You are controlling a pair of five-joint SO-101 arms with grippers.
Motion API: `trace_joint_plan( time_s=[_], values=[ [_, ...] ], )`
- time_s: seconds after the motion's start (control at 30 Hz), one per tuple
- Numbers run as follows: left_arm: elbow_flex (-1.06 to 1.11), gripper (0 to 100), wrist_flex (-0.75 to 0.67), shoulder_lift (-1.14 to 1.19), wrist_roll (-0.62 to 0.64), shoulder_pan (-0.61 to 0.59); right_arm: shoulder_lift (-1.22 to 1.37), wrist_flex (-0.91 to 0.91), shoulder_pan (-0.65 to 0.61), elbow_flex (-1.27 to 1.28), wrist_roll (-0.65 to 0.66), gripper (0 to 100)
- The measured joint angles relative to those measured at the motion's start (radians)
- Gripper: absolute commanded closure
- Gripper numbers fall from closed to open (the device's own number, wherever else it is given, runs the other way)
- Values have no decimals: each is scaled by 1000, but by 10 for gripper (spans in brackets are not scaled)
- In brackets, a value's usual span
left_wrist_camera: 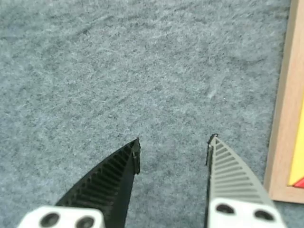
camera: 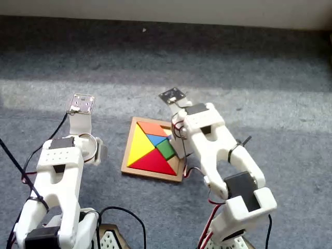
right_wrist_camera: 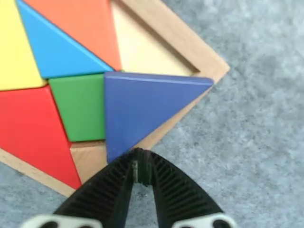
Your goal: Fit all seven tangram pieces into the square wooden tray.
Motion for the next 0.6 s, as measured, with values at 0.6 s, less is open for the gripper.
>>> trace_joint_plan(
  time_s=[0.6],
  values=[
    [0,758,0,0,0,0,14,-103,-81,-141,-69,992]
  ],
)
